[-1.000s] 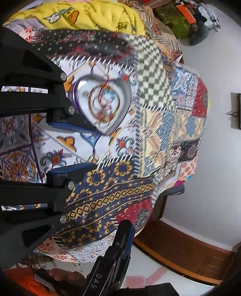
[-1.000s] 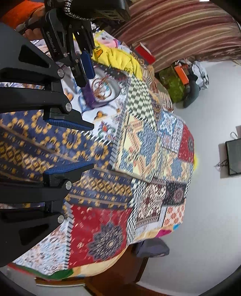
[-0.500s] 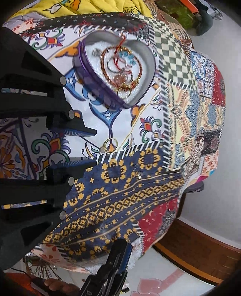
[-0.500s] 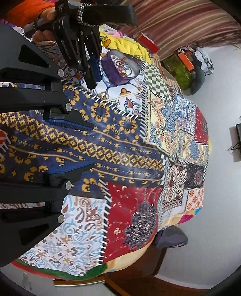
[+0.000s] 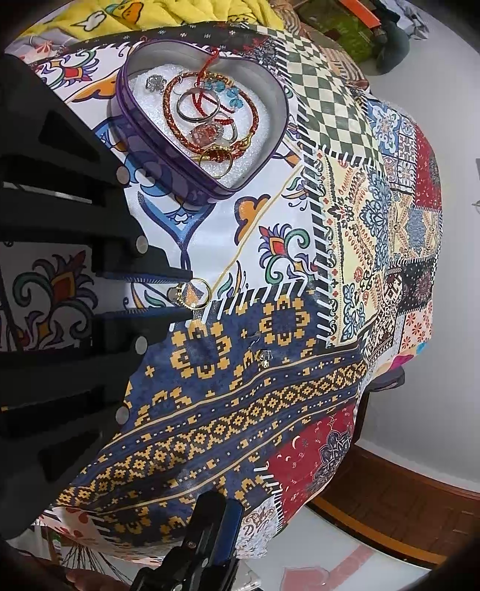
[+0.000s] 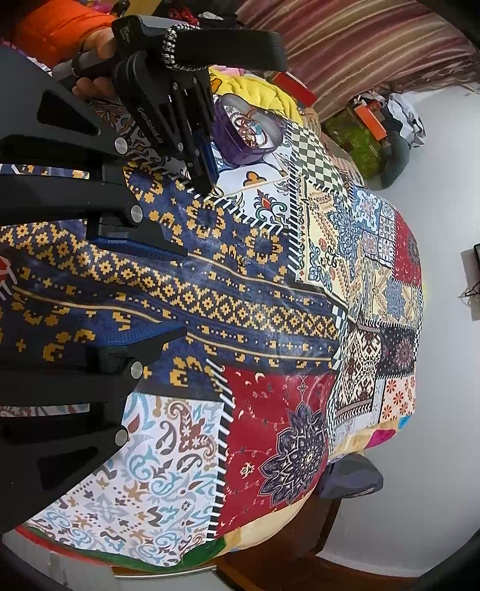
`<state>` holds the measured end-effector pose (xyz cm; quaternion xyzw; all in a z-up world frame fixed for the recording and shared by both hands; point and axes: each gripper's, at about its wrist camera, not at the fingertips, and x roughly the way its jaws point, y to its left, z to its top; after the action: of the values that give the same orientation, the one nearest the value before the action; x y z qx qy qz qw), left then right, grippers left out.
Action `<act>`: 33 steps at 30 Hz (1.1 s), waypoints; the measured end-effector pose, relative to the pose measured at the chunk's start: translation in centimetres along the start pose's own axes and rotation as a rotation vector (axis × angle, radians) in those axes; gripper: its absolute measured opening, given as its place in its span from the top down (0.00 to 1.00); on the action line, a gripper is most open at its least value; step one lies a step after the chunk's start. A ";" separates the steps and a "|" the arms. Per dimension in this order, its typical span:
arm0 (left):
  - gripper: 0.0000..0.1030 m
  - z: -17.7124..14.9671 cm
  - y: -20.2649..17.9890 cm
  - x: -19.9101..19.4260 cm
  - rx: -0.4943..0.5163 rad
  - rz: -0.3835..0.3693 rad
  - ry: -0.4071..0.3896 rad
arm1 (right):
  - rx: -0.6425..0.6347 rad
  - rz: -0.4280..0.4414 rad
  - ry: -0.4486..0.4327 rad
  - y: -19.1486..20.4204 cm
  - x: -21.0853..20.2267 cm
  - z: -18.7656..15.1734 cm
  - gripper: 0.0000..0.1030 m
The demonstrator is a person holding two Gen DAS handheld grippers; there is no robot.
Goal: Organize jewelry
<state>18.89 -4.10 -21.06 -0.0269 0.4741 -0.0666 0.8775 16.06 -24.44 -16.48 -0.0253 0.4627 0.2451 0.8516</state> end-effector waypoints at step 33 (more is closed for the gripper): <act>0.90 2.8 5.3 -5.1 -0.115 -0.045 -0.186 | -0.123 -0.024 0.105 2.8 9.5 4.4 0.91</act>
<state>18.96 1.84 -15.95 -0.0939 0.3931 -0.0560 0.9130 22.51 -17.01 -21.07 -0.0960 0.4907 0.2609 0.8258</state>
